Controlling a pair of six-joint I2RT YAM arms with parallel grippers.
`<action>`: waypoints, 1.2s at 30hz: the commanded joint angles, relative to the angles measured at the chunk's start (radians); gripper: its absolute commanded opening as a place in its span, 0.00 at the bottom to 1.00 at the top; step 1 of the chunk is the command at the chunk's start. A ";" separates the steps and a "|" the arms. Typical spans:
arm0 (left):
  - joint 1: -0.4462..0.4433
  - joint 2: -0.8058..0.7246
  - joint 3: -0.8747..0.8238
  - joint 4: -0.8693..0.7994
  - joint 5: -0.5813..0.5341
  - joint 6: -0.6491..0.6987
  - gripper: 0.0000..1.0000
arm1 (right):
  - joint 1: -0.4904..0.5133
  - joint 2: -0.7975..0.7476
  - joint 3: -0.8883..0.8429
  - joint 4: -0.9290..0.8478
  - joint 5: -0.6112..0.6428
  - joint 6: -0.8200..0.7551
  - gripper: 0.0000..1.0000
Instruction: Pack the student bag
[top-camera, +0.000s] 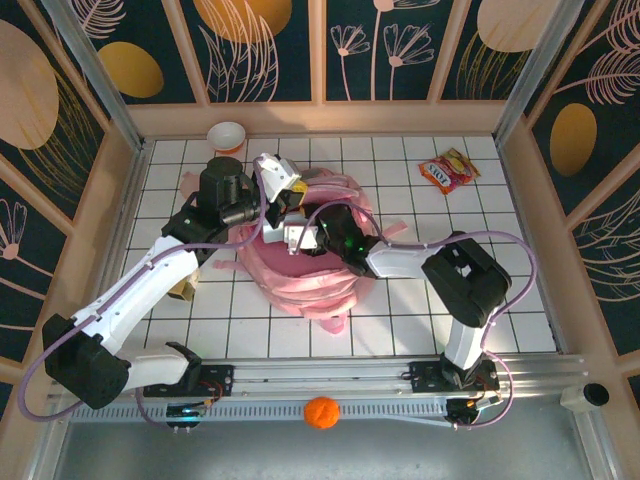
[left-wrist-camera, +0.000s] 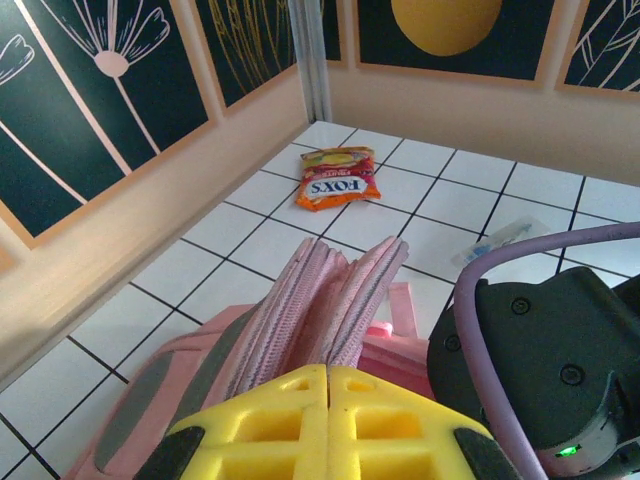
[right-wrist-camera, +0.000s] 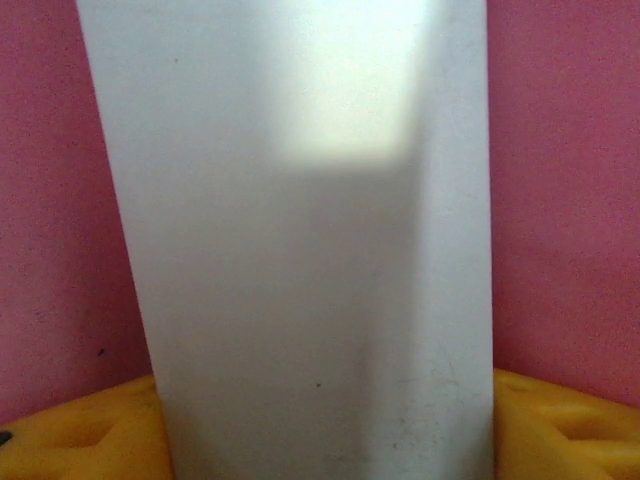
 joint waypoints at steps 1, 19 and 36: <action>-0.002 -0.056 0.010 0.155 0.035 -0.015 0.00 | -0.001 -0.079 -0.010 0.018 0.012 0.055 0.99; -0.003 -0.058 -0.018 0.169 0.005 -0.016 0.00 | 0.088 -0.336 -0.102 -0.247 -0.035 0.278 0.99; -0.002 -0.076 -0.086 0.195 -0.130 -0.043 0.00 | 0.018 -0.847 -0.158 -0.592 0.188 0.913 0.99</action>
